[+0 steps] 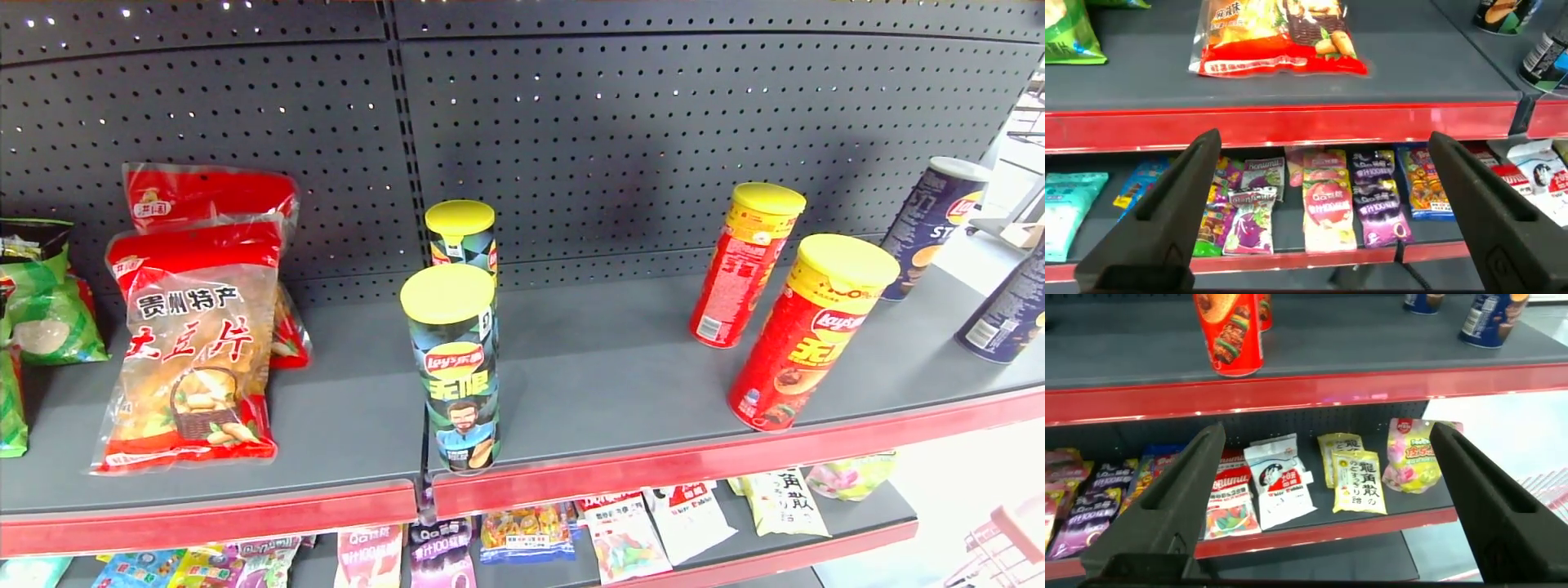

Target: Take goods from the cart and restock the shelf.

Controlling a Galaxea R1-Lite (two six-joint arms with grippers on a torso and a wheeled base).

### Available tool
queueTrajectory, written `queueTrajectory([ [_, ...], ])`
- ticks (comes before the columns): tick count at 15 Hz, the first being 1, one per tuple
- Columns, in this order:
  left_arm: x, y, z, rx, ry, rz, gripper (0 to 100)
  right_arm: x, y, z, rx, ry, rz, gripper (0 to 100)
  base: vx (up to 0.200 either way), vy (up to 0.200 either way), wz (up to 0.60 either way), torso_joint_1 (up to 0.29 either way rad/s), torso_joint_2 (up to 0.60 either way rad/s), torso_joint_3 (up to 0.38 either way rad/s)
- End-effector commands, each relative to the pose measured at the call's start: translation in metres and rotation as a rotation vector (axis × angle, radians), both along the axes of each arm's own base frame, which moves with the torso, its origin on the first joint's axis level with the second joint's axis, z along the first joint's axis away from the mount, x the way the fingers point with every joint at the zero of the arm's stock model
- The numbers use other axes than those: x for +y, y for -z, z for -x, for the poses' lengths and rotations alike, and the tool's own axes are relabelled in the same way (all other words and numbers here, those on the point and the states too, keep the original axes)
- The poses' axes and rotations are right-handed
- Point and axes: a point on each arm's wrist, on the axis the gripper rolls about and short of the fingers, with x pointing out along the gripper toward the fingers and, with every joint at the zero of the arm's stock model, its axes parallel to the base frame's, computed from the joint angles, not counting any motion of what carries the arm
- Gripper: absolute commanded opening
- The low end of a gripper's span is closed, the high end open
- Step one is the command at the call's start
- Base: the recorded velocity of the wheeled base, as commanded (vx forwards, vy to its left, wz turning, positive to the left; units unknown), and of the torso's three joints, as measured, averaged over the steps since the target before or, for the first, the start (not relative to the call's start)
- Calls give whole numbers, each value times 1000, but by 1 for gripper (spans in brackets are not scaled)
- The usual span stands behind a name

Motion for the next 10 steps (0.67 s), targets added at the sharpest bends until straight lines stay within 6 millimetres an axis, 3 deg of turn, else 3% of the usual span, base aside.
queueTrajectory([
  [1, 0, 0, 0, 3, 0, 0, 100, 0, 0, 0, -4, -5, 1, 100, 0, 0, 0, 0, 0, 0],
  [3, 0, 0, 0, 5, 2, 0, 100, 0, 0, 0, -4, 3, -6, 100, 0, 0, 0, 0, 0, 0],
  [5, 2, 0, 2, -26, 124, -11, 100, 0, 0, 0, -4, -2, 1, 100, 0, 0, 0, 0, 0, 0],
  [10, 1, 2, 7, -92, 82, -18, 100, 0, 1, 0, -2, 0, -9, 100, 0, 0, 0, 0, 0, 0],
])
